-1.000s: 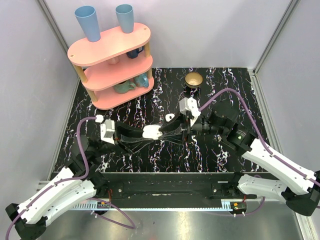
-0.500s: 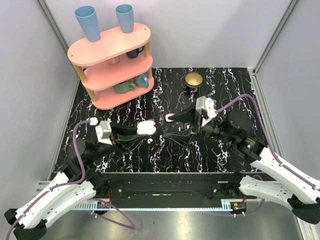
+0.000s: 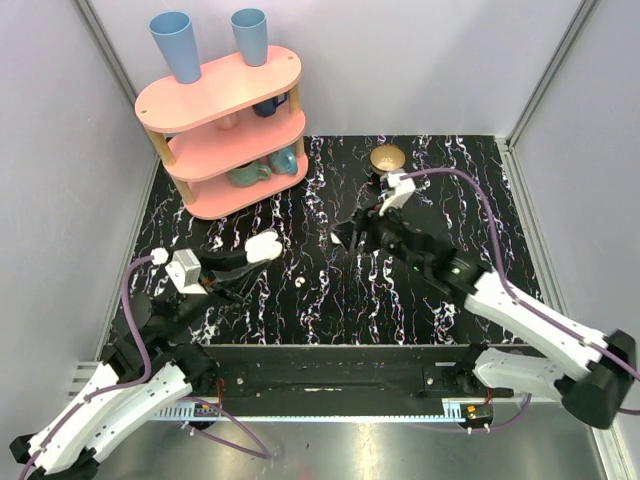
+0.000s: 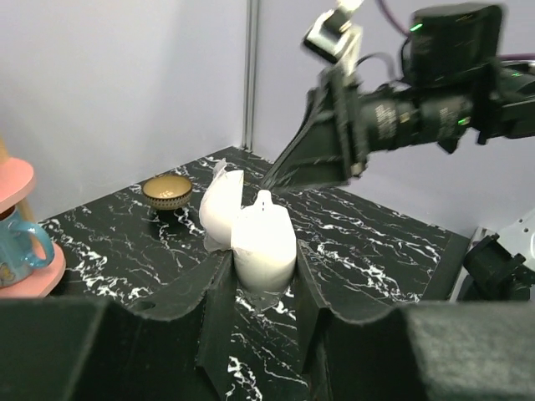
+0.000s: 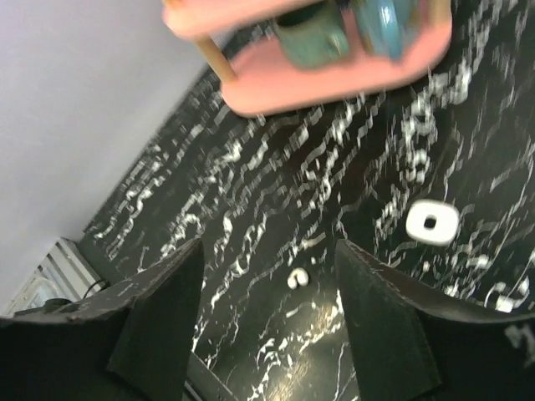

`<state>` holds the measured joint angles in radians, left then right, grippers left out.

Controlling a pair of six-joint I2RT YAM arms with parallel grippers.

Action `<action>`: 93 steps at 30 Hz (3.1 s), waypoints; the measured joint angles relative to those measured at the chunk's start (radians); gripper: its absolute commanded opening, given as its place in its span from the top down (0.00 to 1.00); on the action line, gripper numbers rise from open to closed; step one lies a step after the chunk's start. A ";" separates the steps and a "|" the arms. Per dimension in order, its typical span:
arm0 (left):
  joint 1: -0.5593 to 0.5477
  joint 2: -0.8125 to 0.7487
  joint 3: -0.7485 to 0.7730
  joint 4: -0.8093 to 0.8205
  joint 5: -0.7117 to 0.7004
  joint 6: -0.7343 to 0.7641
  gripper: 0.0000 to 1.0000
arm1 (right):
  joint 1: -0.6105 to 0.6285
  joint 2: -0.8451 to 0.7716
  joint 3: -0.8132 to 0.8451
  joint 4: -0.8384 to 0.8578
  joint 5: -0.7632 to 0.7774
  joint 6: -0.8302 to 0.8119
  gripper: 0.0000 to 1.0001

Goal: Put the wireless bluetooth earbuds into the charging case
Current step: Pick up the left earbud from the center of the board.

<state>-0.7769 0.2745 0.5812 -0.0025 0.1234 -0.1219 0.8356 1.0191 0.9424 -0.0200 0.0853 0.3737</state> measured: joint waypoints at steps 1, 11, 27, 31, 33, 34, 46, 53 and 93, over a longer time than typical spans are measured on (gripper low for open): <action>0.000 -0.006 0.002 -0.018 -0.007 0.003 1.00 | -0.016 0.046 -0.004 -0.011 -0.008 0.027 0.32; 0.000 -0.069 0.023 -0.103 -0.030 0.010 1.00 | -0.129 0.527 0.072 -0.101 -0.286 0.144 0.40; 0.000 -0.085 0.039 -0.141 -0.031 0.012 1.00 | -0.127 0.875 0.401 -0.242 -0.557 0.014 0.52; 0.000 -0.085 0.039 -0.147 -0.034 0.012 1.00 | -0.113 0.950 0.467 -0.294 -0.578 -0.028 0.53; 0.000 -0.085 0.039 -0.150 -0.035 0.012 1.00 | -0.097 0.994 0.504 -0.327 -0.573 -0.051 0.54; 0.000 -0.085 0.039 -0.151 -0.036 0.012 1.00 | -0.090 1.007 0.513 -0.334 -0.570 -0.058 0.55; 0.000 -0.085 0.039 -0.162 -0.042 0.009 1.00 | -0.057 1.086 0.554 -0.390 -0.501 -0.111 0.59; 0.000 -0.085 0.039 -0.161 -0.042 0.004 1.00 | -0.056 1.113 0.574 -0.394 -0.486 -0.135 0.59; 0.000 -0.069 0.039 -0.152 -0.043 -0.002 1.00 | -0.017 1.075 0.479 -0.293 -0.443 -0.187 0.69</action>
<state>-0.7769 0.2050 0.6201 -0.1547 0.0807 -0.1242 0.8185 2.0937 1.4216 -0.3134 -0.3576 0.1867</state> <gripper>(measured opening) 0.340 0.316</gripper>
